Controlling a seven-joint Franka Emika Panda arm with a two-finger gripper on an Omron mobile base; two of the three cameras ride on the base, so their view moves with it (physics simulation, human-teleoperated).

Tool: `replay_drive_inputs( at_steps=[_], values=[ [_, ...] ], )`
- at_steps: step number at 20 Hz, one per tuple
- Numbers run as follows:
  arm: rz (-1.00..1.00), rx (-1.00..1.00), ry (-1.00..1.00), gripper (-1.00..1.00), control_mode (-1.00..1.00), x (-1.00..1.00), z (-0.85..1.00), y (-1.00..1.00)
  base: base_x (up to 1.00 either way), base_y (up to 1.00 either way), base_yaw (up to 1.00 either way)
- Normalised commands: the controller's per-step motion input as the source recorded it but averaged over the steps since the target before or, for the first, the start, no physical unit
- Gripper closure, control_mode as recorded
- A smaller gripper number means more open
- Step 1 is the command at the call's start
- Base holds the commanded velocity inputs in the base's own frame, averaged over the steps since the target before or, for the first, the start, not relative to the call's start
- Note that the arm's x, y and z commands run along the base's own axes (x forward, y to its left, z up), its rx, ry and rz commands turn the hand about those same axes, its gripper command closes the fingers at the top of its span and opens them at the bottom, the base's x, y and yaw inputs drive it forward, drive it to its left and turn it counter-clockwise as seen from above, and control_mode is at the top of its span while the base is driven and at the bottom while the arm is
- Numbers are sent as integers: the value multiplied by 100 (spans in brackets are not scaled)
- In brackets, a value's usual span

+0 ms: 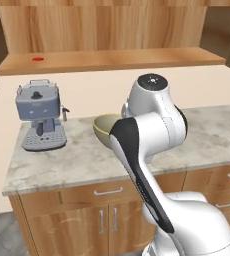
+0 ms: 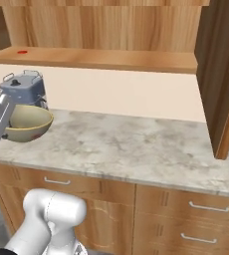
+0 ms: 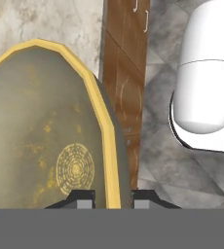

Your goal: Pick the mug and place it in the sink. Pick the bowl and place it in the open cabinet and then close the cabinet.

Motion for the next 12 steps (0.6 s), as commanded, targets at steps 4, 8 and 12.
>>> replay_drive_inputs(
  at_steps=[4,8,12],
  values=[
    [0,0,0,100,100,0,0,0,0,-10,-9],
    [0,0,0,100,100,0,0,0,0,-9,-6],
    [0,0,0,100,100,0,0,0,0,0,-2]
  ],
)
